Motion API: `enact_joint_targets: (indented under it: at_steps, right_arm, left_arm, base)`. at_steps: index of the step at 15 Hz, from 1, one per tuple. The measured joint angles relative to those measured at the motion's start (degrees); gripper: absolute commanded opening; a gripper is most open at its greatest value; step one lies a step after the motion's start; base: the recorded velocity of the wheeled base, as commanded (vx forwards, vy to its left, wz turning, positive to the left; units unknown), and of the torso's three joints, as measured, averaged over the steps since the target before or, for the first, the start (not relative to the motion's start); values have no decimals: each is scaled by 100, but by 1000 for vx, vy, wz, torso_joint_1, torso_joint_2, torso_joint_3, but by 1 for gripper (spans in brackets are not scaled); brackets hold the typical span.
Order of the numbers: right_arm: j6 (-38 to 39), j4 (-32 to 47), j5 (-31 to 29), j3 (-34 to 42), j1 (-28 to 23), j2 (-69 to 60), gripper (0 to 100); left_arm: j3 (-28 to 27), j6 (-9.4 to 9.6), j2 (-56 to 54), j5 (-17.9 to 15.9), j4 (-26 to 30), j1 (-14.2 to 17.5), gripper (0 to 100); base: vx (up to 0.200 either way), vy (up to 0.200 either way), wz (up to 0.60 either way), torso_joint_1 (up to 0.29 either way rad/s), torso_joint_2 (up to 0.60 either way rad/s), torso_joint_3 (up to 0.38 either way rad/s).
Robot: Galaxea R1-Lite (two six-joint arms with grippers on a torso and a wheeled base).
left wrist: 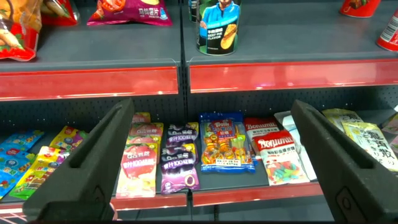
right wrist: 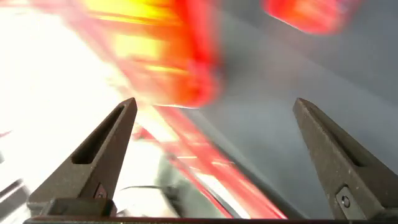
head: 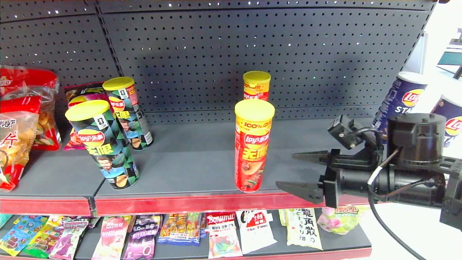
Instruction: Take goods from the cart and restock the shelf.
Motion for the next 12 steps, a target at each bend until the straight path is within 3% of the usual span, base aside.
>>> enact_joint_targets:
  at_steps: [1, 4, 12]
  right_arm:
    - [-219, -30, 664, -113, -182, 30, 100]
    - [-435, -77, 1571, -590, -458, 363, 100]
    - [-461, -79, 1985, -1521, -424, 1254, 100]
  left_arm:
    - [0, 0, 0, 0, 2, 0, 100]
    - [0, 0, 0, 0, 2, 0, 100]
    - [0, 0, 0, 0, 0, 0, 100]
  base:
    - [0, 0, 0, 0, 0, 0]
    - [0, 0, 0, 0, 0, 0]
    - [0, 0, 0, 0, 0, 0]
